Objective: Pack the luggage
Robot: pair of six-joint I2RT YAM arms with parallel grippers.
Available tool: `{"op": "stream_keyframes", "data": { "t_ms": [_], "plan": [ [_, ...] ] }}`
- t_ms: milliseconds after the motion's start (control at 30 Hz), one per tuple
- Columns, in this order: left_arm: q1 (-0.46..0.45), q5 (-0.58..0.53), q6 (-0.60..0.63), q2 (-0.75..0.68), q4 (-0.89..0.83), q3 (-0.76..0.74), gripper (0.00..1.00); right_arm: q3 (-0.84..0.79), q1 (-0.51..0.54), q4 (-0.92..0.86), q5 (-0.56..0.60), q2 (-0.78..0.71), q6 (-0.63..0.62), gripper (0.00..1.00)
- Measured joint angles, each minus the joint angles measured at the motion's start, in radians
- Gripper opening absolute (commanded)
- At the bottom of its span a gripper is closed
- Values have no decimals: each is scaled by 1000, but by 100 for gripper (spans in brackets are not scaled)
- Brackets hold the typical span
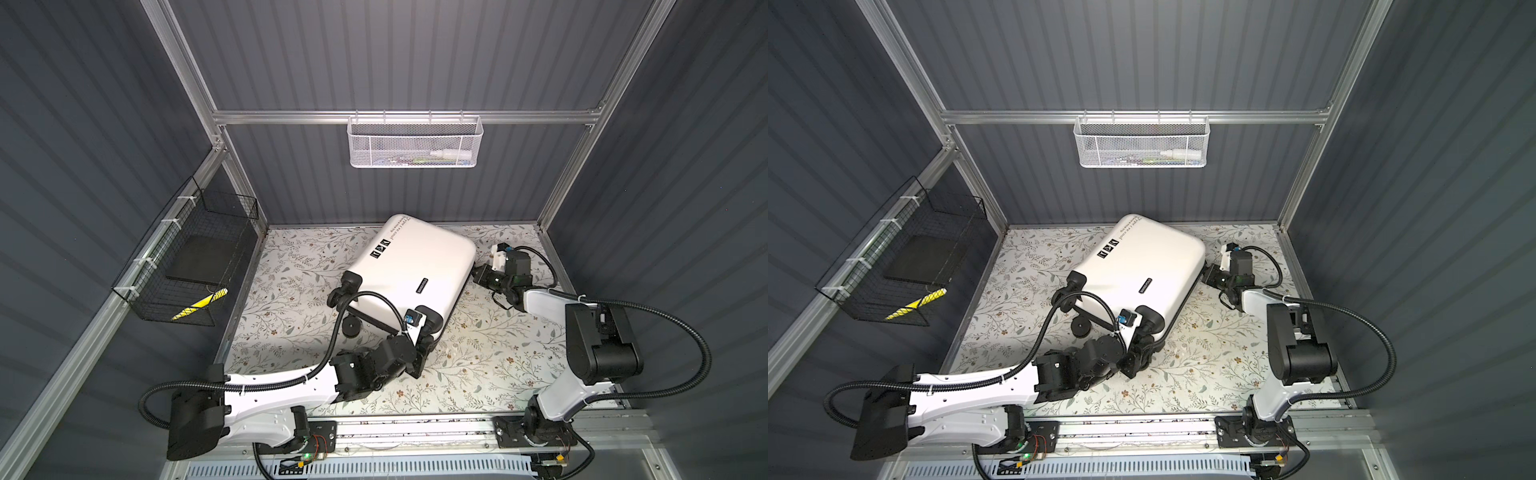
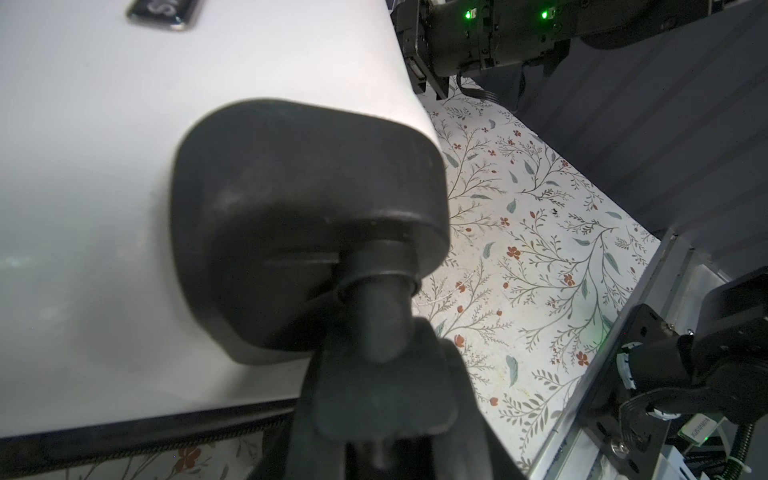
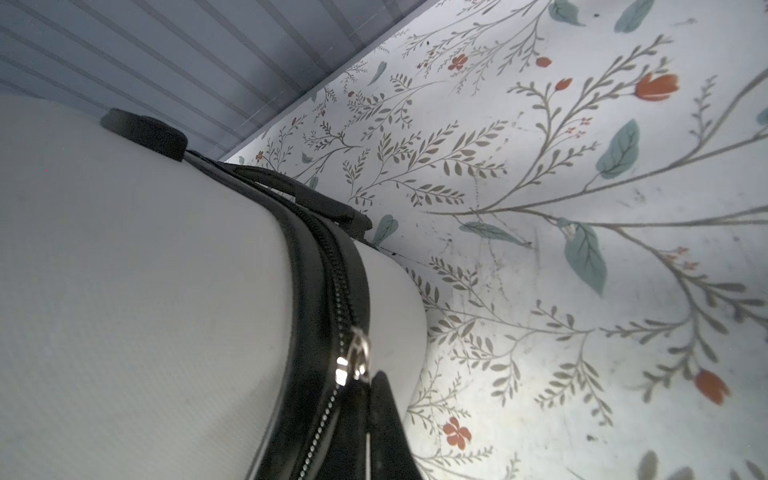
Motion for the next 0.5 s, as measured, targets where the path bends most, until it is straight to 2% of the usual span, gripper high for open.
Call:
{"op": "stream_keyframes", "data": {
  "t_ms": [100, 133, 200, 300, 367, 500],
  "plan": [
    [3, 0, 0, 0, -4, 0, 33, 0, -15, 0, 14, -2, 4, 32],
    [6, 0, 0, -1, -5, 1, 47, 0, -24, -6, 19, -7, 3, 37],
    [11, -2, 0, -7, -18, 3, 68, 0, -35, -18, 30, -21, 8, 46],
    [19, -22, 0, -42, -59, 19, 92, 1, -45, -54, 41, -64, 9, 56],
    [27, -36, -3, -72, -93, 40, 100, 2, -45, -78, 43, -98, 11, 61],
    [41, -97, -20, -137, -165, 89, 100, 29, -48, -160, 45, -158, 4, 70]
  ]
}}
